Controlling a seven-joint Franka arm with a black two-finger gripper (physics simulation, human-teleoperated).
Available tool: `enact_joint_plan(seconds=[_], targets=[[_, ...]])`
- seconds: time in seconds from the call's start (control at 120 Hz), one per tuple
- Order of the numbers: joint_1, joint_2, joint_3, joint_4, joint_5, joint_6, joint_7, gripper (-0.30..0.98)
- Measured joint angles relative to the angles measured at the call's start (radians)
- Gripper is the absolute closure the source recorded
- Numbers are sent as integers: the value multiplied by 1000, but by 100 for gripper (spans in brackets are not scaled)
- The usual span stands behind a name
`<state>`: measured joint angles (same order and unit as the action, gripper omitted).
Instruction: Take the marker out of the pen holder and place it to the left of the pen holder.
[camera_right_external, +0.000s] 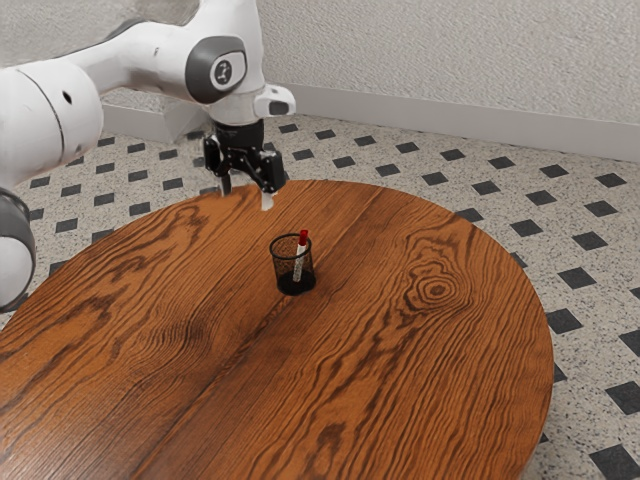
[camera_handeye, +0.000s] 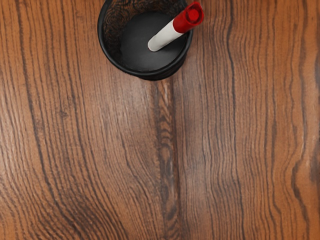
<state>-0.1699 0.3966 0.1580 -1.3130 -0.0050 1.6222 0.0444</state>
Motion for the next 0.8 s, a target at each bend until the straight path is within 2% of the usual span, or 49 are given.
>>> enact_joint_plan(seconds=[0.092,0.2,0.408,0.583,0.8], targets=[[-20,110,0,78,2,75,1,2],[-21,193,-31,126,5,138,2,2],[-19,315,-35,191,16,244,7,2],[-7,362,-38,211,52,279,10,2],[45,413,-73,248,64,292,13,2]])
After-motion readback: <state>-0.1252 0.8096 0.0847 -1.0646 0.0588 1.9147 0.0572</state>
